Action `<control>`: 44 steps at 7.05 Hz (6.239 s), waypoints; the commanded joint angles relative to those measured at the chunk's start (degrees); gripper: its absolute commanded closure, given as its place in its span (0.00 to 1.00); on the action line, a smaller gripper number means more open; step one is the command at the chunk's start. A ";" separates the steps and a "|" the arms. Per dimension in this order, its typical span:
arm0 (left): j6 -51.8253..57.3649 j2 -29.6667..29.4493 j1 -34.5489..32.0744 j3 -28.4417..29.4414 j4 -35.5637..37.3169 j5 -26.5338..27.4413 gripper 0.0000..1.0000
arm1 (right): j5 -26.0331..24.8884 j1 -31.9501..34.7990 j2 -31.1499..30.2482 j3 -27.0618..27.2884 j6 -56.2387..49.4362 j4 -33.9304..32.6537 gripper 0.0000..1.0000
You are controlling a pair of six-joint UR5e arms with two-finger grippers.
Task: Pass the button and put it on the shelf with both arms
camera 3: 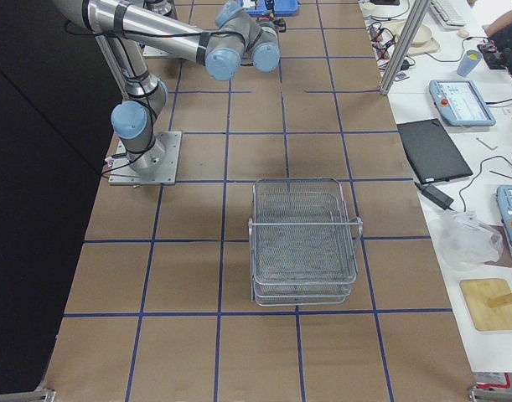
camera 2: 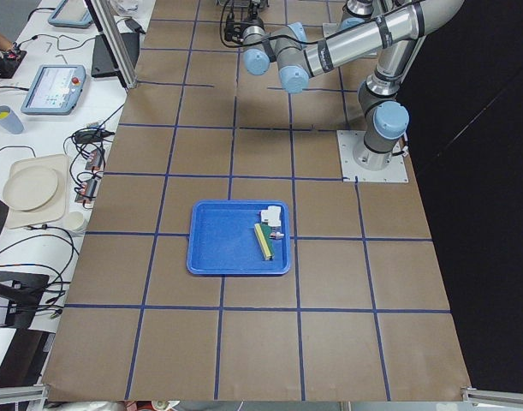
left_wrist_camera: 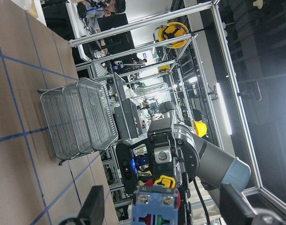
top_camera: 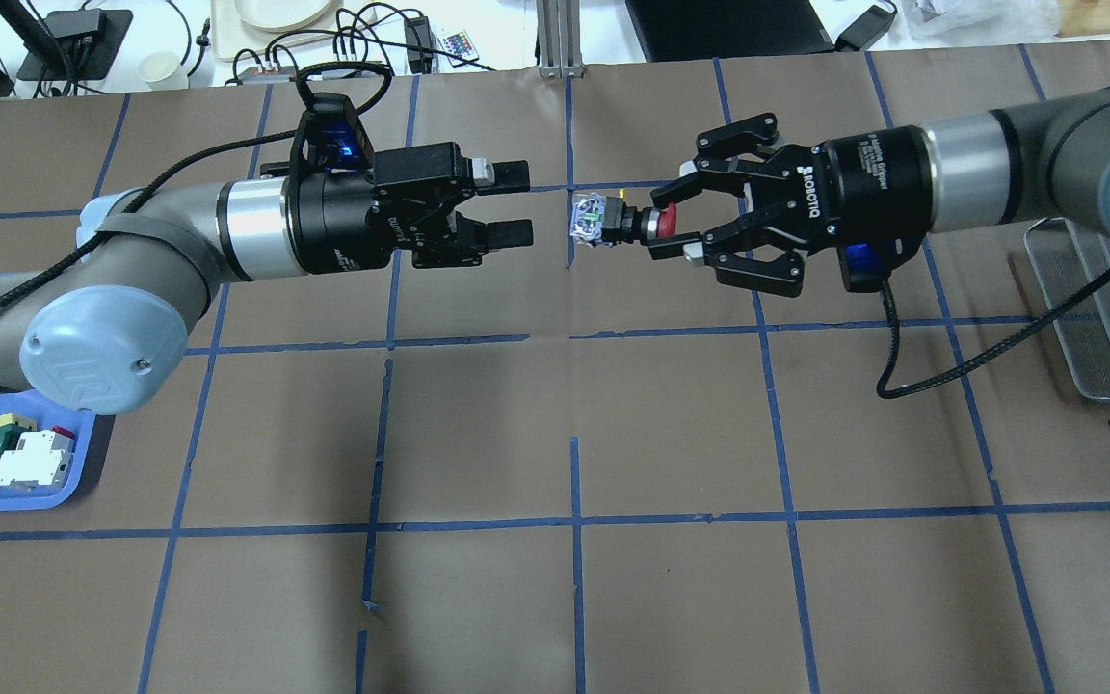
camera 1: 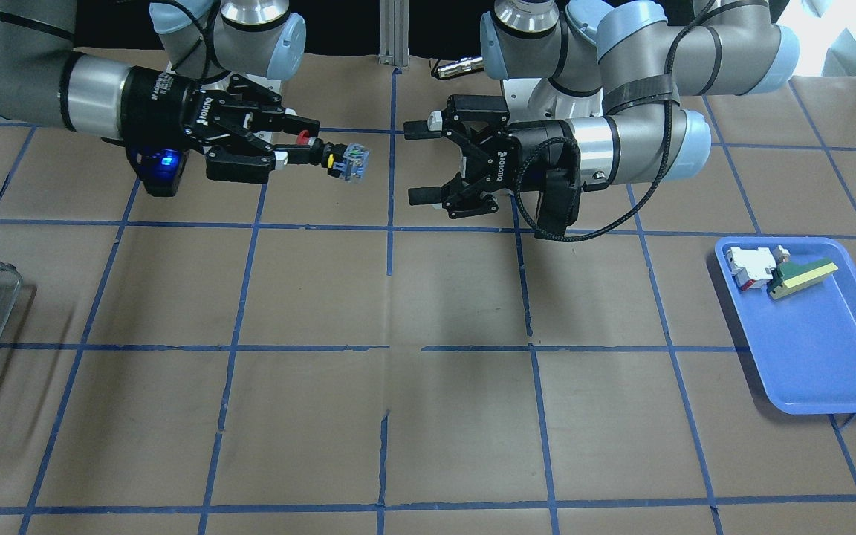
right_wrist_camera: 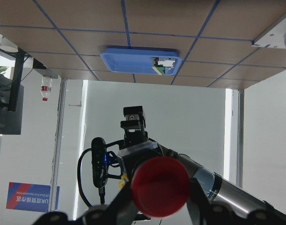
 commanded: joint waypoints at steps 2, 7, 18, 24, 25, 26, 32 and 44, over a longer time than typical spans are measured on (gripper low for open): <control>-19.54 -4.62 3.53 3.07 16.67 23.20 0.00 | -28.83 -4.72 2.09 -12.86 -18.40 -1.95 1.00; -22.36 2.18 2.52 18.24 1.13 64.68 0.00 | -75.37 -10.78 7.47 -20.20 -70.70 -22.46 1.00; -26.51 1.24 -1.98 30.23 -10.53 85.67 0.00 | -79.03 -18.70 21.18 -18.79 -79.06 -46.17 0.72; -26.51 1.07 -2.07 30.14 -10.45 87.43 0.00 | -78.85 -21.07 17.69 -19.05 -79.50 -39.16 0.01; -26.51 1.16 -1.98 30.14 -10.45 87.43 0.00 | -78.07 -20.64 13.14 -18.97 -78.98 -34.26 0.01; -26.51 1.42 -1.98 30.14 -10.45 87.43 0.00 | -75.63 -19.59 9.70 -18.71 -74.79 -33.00 0.01; -26.51 1.33 -1.89 30.14 -10.45 87.43 0.00 | -70.59 11.04 3.44 -17.39 -42.35 -21.96 0.00; -30.29 1.42 -1.72 30.49 -11.06 84.71 0.00 | -67.52 14.61 -1.76 -13.43 -40.04 -15.49 0.00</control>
